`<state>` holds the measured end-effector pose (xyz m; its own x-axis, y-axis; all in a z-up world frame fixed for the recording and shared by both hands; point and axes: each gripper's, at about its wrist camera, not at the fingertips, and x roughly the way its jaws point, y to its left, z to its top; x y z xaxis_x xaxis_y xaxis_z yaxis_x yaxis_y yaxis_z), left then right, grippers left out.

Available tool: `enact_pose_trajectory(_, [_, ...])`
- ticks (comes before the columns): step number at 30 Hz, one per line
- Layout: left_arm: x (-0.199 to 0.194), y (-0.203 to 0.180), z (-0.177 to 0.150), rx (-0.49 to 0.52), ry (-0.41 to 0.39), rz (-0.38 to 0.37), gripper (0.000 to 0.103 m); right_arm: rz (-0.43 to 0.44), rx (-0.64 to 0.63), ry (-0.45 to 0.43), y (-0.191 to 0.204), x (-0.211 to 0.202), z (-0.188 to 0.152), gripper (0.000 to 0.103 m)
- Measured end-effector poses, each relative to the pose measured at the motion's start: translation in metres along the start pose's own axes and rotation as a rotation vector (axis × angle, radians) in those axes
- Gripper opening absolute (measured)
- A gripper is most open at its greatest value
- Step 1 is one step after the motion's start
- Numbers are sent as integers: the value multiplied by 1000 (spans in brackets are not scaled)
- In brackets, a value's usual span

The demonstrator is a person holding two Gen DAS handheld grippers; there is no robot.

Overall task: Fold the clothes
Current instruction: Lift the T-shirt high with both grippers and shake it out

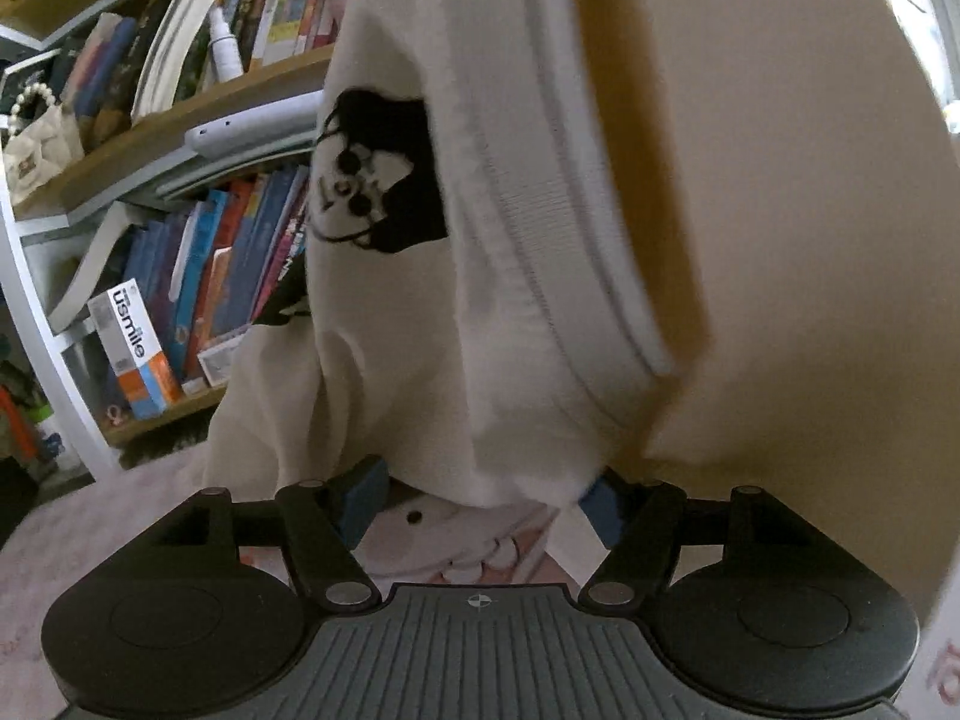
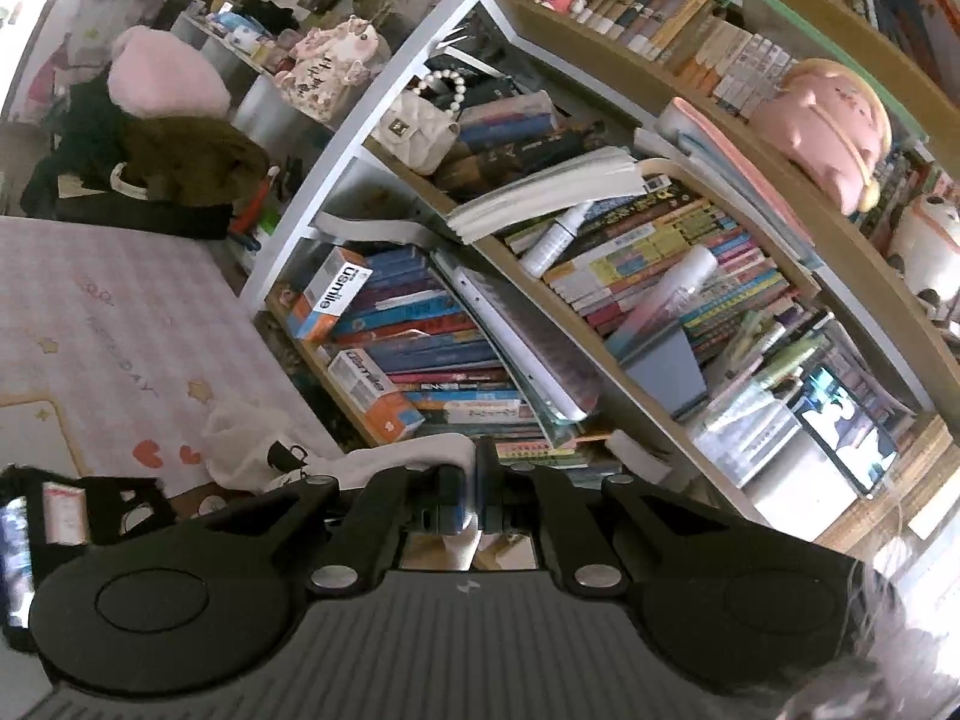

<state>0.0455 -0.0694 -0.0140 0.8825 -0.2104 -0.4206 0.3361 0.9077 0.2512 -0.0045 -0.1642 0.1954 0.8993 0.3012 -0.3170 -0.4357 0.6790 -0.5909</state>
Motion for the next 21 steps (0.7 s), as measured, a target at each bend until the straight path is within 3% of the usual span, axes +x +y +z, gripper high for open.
enact_pose_trajectory(1, [3, 1, 2, -11, -2, 4, 66, -4, 5, 3, -2, -3, -1, 4])
enact_pose_trajectory(3, [1, 11, 5, -74, -4, -4, 34, -17, 12, 10, -5, -10, -5, 4])
enact_pose_trajectory(4, [-1, 17, 7, -110, -6, -10, 10, -27, 12, 15, -7, -14, -8, 4])
enact_pose_trajectory(5, [-3, 24, 8, -147, -7, -15, 0, -38, 14, 24, -9, -17, -12, 4])
enact_pose_trajectory(9, [-22, 52, 13, -288, -36, -39, 0, -64, 79, 72, -20, -25, -32, 4])
enact_pose_trajectory(14, [-75, 86, 19, -372, -134, -22, 0, -77, 139, 92, -27, -35, -52, 4])
enact_pose_trajectory(18, [-115, 117, 32, -460, -218, 44, 0, -80, 161, 86, -28, -36, -59, 4])
enact_pose_trajectory(21, [-148, 142, 53, -520, -330, 126, 0, -50, 160, 35, -25, -42, -55, 4])
